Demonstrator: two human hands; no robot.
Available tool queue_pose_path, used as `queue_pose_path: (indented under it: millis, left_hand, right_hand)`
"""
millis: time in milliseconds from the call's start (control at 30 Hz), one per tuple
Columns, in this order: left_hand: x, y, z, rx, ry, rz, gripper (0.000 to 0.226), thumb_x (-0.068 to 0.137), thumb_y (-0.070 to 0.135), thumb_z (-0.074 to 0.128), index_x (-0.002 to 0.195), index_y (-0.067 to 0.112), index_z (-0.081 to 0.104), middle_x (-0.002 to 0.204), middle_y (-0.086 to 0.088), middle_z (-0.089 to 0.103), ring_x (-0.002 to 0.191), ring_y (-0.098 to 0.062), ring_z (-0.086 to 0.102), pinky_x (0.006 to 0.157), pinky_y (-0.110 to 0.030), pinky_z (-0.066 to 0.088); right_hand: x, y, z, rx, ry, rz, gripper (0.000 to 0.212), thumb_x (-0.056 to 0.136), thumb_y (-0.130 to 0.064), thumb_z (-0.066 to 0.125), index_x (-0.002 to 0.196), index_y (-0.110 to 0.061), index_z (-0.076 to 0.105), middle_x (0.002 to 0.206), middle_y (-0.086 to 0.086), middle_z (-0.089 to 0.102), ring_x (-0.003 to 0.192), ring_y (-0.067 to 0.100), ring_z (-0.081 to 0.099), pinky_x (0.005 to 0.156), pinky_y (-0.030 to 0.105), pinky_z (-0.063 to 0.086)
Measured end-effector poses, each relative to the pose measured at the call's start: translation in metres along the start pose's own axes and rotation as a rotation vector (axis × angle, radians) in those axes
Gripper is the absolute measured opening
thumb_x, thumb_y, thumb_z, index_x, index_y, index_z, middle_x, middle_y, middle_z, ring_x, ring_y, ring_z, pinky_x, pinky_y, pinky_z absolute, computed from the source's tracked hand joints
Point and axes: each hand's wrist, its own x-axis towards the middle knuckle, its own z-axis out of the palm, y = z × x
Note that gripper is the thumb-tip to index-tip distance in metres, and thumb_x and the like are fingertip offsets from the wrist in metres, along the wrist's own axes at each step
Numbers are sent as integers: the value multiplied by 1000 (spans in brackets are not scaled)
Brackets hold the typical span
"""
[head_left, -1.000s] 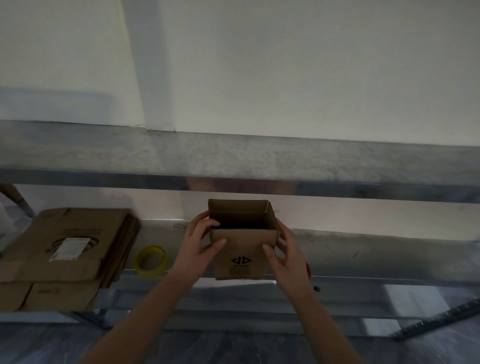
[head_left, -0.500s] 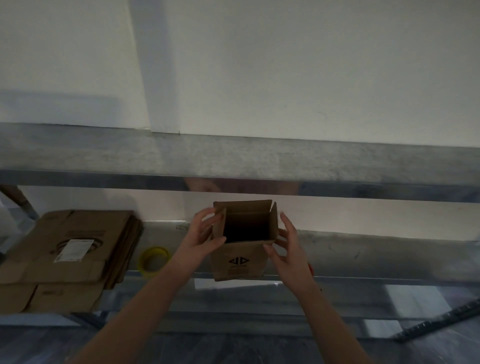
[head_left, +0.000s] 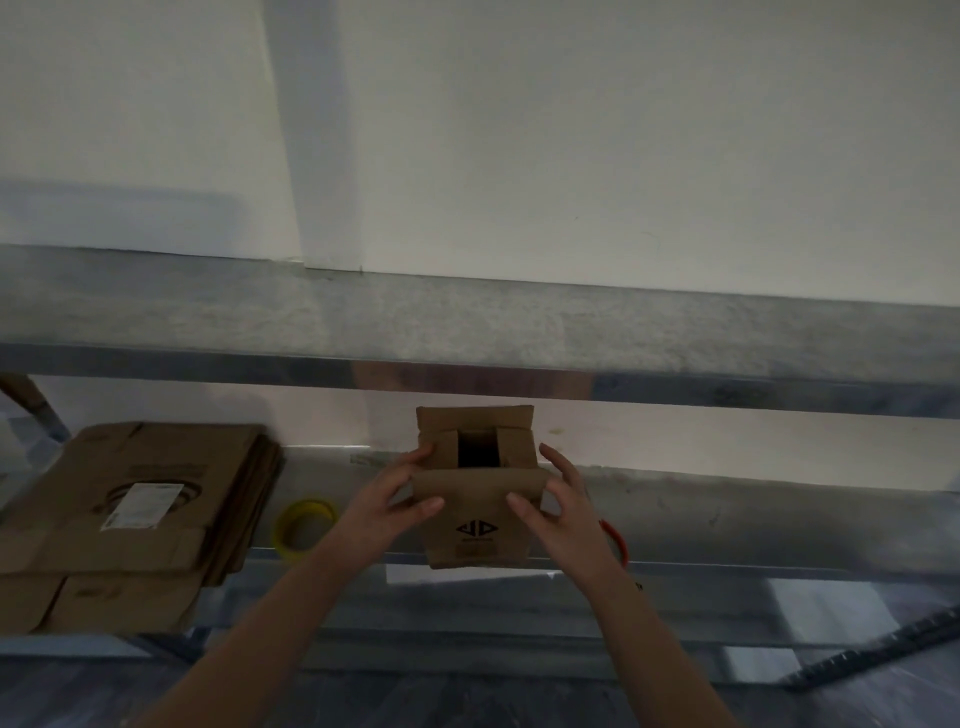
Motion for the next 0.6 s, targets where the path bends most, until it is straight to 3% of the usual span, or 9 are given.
queue_pose_path:
  millis: [100,167,233,333,467,600]
  left_hand:
    - [3,-2,-2,-53,36,-10,46,74,46,71,117,52,54,124,33,50,118,7,48,87,-14,49]
    - [7,-3,0,-90,108,-18,60,75,41,72,127,51,44,122,39,48,116,13,46,85,-13,49]
    - [12,-4,3,-102,159,-31,73,76,37,75,134,52,34,123,43,42,115,14,45,80,-10,49]
    - [21,-6,5,-90,181,-66,86,74,33,78,141,48,26,125,31,42,117,1,47,88,-22,50]
    - [32,-4,-2,-174,18,-88,81,76,29,77,140,50,31,136,18,45,124,-6,45,94,-34,52]
    - [35,-6,-2,-168,-29,-61,68,77,29,76,133,44,41,135,17,47,127,-10,45,96,-38,52]
  right_hand:
    - [-1,3,-3,14,11,42,44,79,-59,61,122,-51,52,142,-17,37,131,5,39,87,5,45]
    - [0,1,-4,69,17,71,54,75,-60,66,125,-54,47,137,-17,46,126,3,46,92,16,49]
    - [3,-2,-4,184,34,127,69,69,-56,74,127,-59,38,131,-23,49,120,0,50,88,20,51]
    - [10,-3,-5,263,68,196,90,67,-40,83,136,-56,27,131,-14,48,117,5,51,86,24,51]
    - [20,-6,-12,248,-7,251,107,73,-22,85,148,-52,14,153,-4,29,134,23,40,104,55,45]
    - [26,-4,-23,180,-119,228,97,76,-23,83,145,-55,24,156,-12,24,137,20,36,102,55,47]
